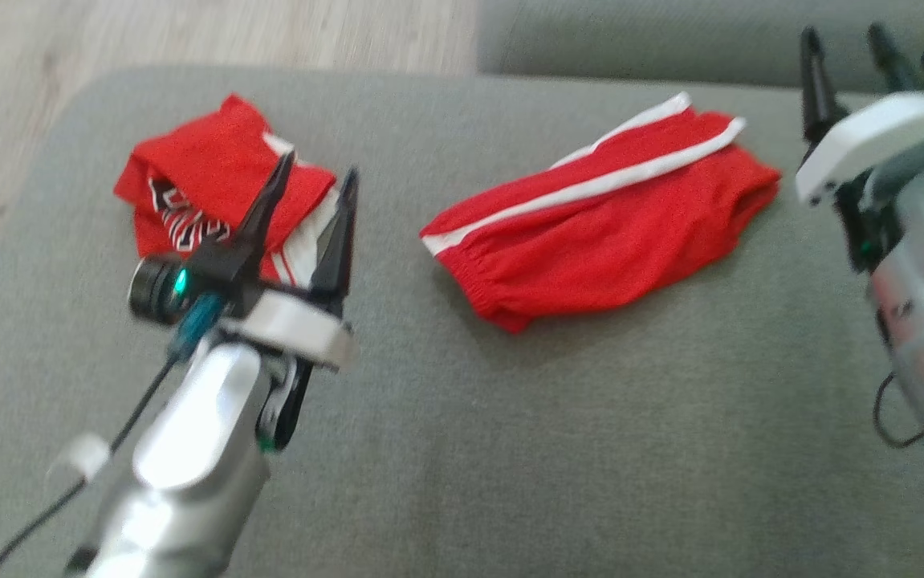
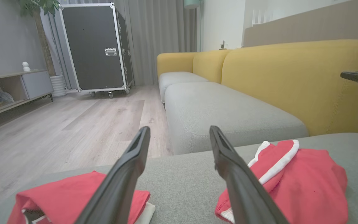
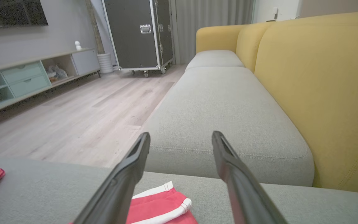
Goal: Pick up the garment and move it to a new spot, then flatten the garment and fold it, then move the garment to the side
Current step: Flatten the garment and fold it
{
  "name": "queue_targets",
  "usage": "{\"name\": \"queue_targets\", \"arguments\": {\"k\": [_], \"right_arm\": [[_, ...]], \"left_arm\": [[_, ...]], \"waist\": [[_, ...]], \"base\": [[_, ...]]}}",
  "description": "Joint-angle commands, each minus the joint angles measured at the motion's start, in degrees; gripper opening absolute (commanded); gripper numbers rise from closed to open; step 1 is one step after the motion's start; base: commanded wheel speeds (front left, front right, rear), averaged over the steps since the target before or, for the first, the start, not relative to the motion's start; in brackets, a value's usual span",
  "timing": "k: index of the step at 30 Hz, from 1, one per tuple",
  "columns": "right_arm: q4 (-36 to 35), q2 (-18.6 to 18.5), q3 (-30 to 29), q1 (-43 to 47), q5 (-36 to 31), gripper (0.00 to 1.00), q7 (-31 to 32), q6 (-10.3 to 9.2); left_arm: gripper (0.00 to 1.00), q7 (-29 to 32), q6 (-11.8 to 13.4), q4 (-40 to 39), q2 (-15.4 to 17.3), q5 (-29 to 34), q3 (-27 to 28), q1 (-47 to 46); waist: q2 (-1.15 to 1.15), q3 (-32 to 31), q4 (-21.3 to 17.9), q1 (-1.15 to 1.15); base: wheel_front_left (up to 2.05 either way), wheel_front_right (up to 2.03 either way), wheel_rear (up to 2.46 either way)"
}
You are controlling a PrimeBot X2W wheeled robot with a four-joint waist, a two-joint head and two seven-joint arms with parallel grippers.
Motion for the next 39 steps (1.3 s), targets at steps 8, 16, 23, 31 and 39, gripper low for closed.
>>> {"name": "queue_targets", "arguments": {"k": [8, 16, 23, 31, 39], "right_arm": [[-16.17, 2.37, -5.05, 14.70, -1.08, 1.00, -0.77, 0.19], [-28.81, 8.75, -13.26, 31.24, -7.31, 1.00, -0.78, 0.19], [-35.71, 11.46, -15.91, 41.29, -11.07, 1.00, -0.78, 0.19], [-37.45, 11.53, -14.53, 42.78, -9.29, 1.00, -0.78, 0.19], [-37.58, 11.53, -15.10, 42.41, -10.21, 1.00, -0.78, 0.19]], "left_arm": [[1.00, -0.53, 1.38, -8.86, 1.86, 3.52, 8.69, 10.46], [1.00, -0.53, 0.67, -13.09, -0.03, 5.95, 14.49, 21.85], [1.00, -0.53, -0.61, -15.98, -3.63, 8.62, 19.26, 28.11], [1.00, -0.53, -3.40, -16.32, -5.56, 11.92, 22.26, 28.91], [1.00, -0.53, -5.36, -16.01, -6.97, 13.72, 23.63, 28.85]], "waist": [[0.00, -8.26, -3.80, 0.02], [0.00, -9.88, -6.60, 0.02], [0.00, -9.89, -8.38, 0.02], [0.00, -9.76, -8.72, 0.02], [0.00, -9.35, -7.61, 0.02]], "base": [[0.00, 0.00, 0.00], [0.00, 0.00, 0.00], [0.00, 0.00, 0.00], [0.00, 0.00, 0.00], [0.00, 0.00, 0.00]]}}
